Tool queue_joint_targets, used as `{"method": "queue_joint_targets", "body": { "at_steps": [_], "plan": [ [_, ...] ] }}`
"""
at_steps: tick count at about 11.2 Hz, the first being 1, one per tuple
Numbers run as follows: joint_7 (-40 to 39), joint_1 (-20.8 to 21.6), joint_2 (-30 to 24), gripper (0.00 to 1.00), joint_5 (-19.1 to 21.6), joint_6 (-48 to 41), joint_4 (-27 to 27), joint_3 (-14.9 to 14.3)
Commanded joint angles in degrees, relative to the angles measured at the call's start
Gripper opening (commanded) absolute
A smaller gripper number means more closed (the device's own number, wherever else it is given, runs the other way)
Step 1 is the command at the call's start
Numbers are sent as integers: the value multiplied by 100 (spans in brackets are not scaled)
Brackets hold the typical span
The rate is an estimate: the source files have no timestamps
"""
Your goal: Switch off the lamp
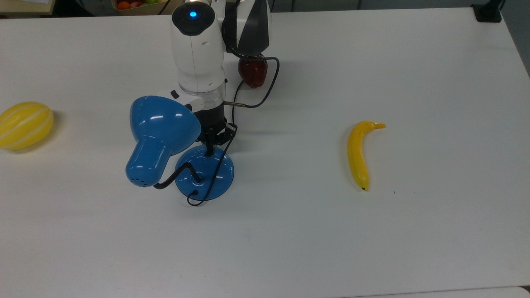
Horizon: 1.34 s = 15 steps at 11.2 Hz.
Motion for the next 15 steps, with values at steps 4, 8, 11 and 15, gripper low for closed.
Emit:
{"method": "queue_joint_targets", "body": {
  "at_steps": [4,8,11,15],
  "plan": [
    [123,83,70,0,50,-6,-405,-52],
    [229,22,-270,0,50,-669,-309,-52],
    [45,-5,-1078,0,41,-2120,-317,-52],
    [-579,-303,-2326,39,15,-3352,-378,-52]
  ]
}}
